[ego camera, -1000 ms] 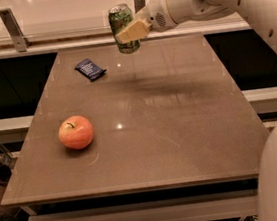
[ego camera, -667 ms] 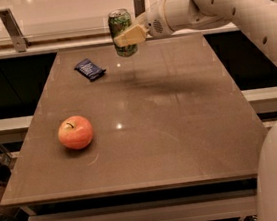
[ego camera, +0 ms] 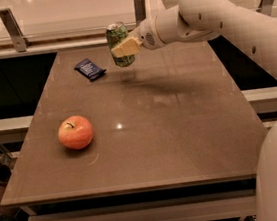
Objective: Move green can near rxbar blueberry
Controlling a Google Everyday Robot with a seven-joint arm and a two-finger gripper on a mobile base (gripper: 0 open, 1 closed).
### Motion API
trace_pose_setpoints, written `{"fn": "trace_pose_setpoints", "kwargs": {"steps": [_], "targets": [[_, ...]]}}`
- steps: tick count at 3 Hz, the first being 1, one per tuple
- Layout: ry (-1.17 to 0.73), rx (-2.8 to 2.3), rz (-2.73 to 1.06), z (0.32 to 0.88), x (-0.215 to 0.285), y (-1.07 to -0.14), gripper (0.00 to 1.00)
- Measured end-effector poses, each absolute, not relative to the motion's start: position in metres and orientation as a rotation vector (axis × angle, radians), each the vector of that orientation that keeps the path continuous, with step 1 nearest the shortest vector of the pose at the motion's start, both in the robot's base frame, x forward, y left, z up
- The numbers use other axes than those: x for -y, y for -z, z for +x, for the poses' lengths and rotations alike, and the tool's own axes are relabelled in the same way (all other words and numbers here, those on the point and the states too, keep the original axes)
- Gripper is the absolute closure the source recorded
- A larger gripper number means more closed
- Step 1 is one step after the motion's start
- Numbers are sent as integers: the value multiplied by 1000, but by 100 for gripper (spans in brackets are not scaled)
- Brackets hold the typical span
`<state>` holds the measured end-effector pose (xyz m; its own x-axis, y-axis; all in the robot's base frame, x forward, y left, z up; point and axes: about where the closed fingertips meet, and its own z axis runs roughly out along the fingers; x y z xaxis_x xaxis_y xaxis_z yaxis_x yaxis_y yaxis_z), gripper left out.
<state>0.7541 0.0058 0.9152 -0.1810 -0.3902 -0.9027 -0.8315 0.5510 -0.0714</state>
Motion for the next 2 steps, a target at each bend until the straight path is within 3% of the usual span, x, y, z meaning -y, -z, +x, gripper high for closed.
{"fn": "trace_pose_setpoints", "kwargs": {"steps": [2], "targets": [[-564, -1797, -984, 773, -11, -904, 100]]}}
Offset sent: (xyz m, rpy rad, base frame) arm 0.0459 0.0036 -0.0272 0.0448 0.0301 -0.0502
